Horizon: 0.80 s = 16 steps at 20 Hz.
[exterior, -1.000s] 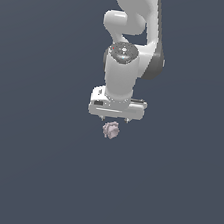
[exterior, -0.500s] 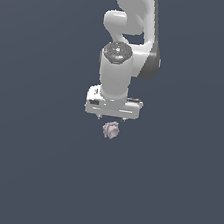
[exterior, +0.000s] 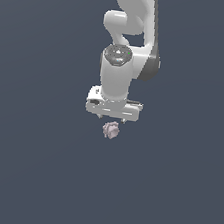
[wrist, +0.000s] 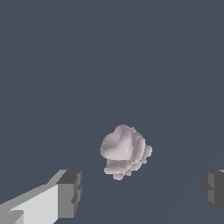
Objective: Pick up the object and move it to a goal position.
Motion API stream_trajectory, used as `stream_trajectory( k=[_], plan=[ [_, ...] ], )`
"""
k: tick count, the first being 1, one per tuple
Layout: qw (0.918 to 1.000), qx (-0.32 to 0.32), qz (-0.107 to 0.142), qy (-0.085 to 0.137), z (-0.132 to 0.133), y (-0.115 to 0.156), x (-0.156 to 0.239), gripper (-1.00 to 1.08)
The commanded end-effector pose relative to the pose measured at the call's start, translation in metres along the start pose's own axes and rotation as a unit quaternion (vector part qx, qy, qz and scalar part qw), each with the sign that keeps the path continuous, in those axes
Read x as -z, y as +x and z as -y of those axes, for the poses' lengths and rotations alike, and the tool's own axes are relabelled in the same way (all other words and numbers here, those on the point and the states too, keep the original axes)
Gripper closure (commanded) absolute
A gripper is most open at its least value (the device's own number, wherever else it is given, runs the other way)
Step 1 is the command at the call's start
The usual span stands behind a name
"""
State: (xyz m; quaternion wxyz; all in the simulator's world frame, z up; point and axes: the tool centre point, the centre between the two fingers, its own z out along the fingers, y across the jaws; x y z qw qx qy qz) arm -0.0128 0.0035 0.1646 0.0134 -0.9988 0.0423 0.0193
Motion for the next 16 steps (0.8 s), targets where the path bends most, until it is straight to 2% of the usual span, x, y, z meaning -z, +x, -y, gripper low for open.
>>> stream_trajectory(
  k=[1,8,16],
  plan=[
    [0.9998,-0.02,-0.001,0.0,0.0,-0.001,-0.003,-0.92],
    [0.9948,-0.101,-0.004,-0.001,0.001,-0.004,-0.016,-0.92],
    [0.9786,-0.205,-0.009,-0.002,0.002,-0.009,-0.031,-0.92]
  ],
)
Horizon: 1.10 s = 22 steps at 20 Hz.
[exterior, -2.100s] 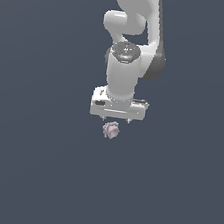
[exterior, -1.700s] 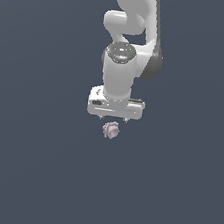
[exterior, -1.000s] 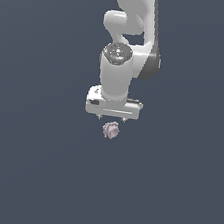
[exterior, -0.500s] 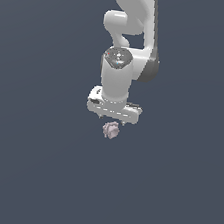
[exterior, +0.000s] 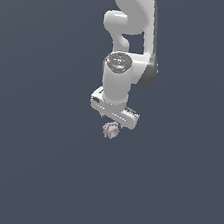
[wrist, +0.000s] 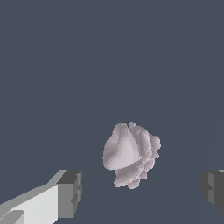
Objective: Pick up the object and move it to a goal position.
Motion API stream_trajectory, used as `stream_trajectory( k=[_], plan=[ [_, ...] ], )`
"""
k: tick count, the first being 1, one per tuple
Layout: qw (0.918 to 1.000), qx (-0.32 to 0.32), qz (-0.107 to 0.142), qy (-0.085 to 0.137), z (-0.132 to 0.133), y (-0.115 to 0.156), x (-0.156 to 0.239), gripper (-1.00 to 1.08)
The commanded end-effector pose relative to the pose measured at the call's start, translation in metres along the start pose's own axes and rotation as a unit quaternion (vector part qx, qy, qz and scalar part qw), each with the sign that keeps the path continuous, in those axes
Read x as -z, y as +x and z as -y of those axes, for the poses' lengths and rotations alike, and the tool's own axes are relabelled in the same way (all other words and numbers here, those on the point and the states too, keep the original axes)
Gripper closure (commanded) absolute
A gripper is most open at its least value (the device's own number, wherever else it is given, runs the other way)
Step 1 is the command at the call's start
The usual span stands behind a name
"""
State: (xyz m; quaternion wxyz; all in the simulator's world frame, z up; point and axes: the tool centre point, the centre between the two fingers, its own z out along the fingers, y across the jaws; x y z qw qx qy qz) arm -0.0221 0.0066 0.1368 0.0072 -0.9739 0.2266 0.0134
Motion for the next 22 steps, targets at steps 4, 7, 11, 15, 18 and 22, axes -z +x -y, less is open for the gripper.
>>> stream_trajectory(
  k=[4,7,11,15,18,22],
  plan=[
    [0.9973,-0.073,-0.004,0.0,-0.001,-0.004,-0.01,-0.92],
    [0.9936,-0.113,-0.006,-0.001,-0.002,-0.005,-0.016,-0.92],
    [0.987,-0.161,-0.009,-0.001,-0.004,-0.008,-0.022,-0.92],
    [0.9802,-0.198,-0.012,-0.001,-0.005,-0.01,-0.027,-0.92],
    [0.9758,-0.218,-0.013,0.0,-0.005,-0.011,-0.03,-0.92],
    [0.9715,-0.237,-0.015,0.0,-0.006,-0.012,-0.032,-0.92]
  ],
)
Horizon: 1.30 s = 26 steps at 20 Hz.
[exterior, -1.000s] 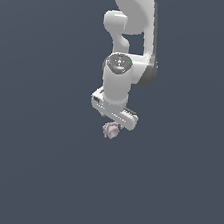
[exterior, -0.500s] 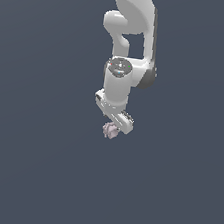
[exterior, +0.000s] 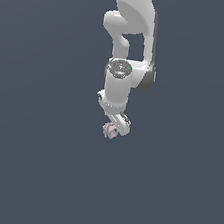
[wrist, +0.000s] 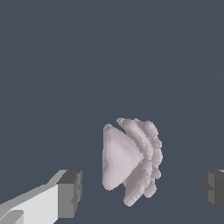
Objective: Pick up the object and move it to a goal position.
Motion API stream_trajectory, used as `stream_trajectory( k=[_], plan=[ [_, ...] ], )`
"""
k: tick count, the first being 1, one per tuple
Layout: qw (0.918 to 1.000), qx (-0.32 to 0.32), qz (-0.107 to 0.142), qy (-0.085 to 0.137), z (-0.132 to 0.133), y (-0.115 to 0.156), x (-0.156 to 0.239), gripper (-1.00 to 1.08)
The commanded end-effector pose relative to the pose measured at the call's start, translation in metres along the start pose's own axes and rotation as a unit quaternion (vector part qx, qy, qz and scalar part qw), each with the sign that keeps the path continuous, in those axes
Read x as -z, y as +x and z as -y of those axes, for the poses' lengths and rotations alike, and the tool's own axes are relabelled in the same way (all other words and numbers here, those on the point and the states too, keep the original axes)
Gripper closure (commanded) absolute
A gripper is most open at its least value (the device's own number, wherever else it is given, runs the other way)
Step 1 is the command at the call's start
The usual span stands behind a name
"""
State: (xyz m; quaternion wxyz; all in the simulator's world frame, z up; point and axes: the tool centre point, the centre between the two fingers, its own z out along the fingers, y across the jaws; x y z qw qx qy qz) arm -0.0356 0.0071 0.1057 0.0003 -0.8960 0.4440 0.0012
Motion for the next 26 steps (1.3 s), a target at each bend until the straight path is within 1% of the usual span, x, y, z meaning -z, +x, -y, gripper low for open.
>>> stream_trajectory(
  k=[1,9,19,24,25,26],
  plan=[
    [0.9999,-0.011,-0.001,0.0,-0.001,0.0,-0.001,-0.92],
    [0.9999,-0.014,-0.001,0.0,-0.001,-0.001,-0.005,-0.92],
    [0.9999,-0.016,-0.001,0.0,-0.002,-0.001,-0.045,-0.92],
    [0.9999,-0.016,-0.001,0.0,-0.001,0.0,-0.052,-0.92],
    [0.9999,-0.016,-0.001,0.0,-0.001,0.0,-0.052,1.08],
    [0.9999,-0.016,-0.001,0.0,-0.001,0.0,-0.052,1.08]
  ],
)
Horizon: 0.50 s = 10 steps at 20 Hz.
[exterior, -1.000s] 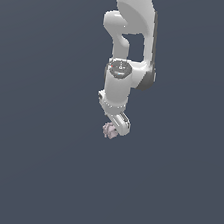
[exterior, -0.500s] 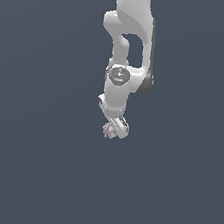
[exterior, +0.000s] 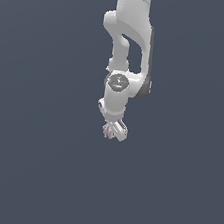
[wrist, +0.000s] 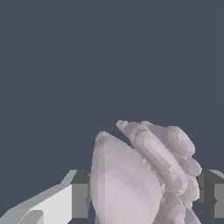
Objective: Pick up the object and move it to a goal position.
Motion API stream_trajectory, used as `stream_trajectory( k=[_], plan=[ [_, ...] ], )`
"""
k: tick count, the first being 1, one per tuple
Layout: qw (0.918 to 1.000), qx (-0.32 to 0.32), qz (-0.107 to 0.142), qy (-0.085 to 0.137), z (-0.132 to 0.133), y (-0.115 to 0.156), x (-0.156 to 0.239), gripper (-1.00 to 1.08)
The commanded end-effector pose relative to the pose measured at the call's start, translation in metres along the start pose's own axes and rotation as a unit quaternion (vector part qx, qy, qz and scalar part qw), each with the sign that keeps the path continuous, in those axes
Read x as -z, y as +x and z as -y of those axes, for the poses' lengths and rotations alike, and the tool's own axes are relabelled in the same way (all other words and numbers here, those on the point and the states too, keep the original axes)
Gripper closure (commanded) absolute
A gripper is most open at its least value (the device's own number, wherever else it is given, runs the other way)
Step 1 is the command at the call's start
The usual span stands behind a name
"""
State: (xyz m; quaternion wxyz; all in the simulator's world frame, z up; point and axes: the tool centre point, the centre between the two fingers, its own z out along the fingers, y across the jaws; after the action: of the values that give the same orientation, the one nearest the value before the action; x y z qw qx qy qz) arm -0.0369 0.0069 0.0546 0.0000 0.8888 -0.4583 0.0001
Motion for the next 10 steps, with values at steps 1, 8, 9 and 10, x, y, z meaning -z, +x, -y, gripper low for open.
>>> stream_trajectory(
  k=[1,8,9,10],
  plan=[
    [1.0,0.0,0.0,0.0,0.0,0.0,-0.0009,1.08],
    [1.0,0.0,0.0,0.0,0.0,0.0,-0.0009,1.08],
    [1.0,0.0,0.0,0.001,0.0004,0.0002,-0.0001,1.08],
    [1.0,0.0,0.0,0.001,0.0004,0.0004,0.0002,1.08]
  ],
)
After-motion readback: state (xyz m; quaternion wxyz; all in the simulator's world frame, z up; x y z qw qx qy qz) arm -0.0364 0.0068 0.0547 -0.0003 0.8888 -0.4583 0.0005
